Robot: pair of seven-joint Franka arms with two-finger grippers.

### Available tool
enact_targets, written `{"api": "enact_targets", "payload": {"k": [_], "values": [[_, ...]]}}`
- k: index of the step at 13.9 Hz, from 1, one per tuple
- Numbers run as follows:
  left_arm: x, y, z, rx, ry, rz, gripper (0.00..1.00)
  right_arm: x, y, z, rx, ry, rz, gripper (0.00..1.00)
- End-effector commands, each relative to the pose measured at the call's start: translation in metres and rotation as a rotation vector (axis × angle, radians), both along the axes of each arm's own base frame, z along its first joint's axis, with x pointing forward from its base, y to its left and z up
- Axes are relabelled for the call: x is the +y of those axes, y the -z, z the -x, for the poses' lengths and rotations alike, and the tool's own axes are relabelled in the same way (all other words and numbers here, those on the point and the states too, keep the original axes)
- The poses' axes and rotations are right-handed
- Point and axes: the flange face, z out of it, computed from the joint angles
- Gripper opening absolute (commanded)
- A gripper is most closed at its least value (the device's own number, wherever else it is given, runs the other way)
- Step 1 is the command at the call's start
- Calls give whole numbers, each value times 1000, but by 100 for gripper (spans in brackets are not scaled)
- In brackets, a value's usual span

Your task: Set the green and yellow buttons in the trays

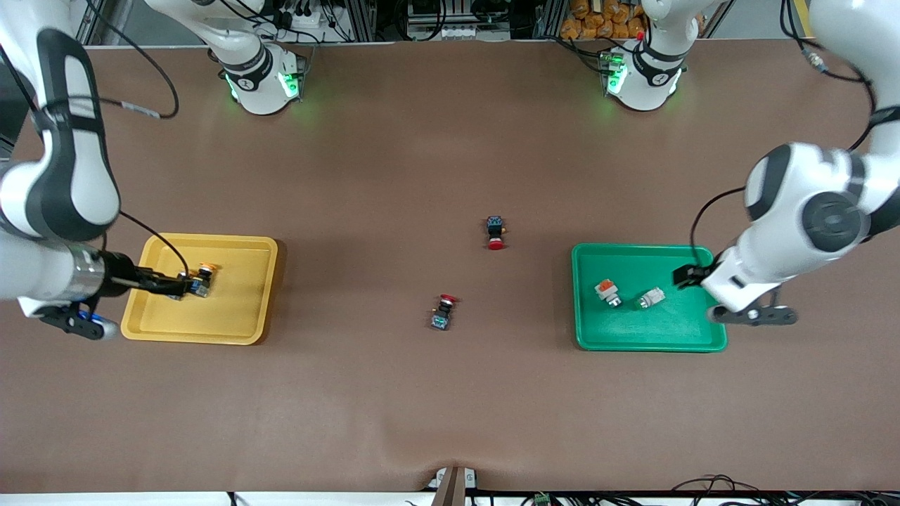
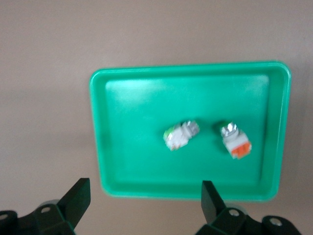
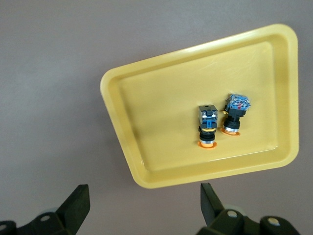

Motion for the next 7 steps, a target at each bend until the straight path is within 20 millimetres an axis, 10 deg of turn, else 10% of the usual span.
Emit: {"api": "enact_targets", "payload": {"k": [1, 7], "values": [[-2, -59, -2, 70, 14, 7, 100, 4, -47, 38, -59, -71, 5, 100], [13, -165, 39, 19, -21, 49, 100, 14, -162, 82, -149, -246, 26, 100]]}}
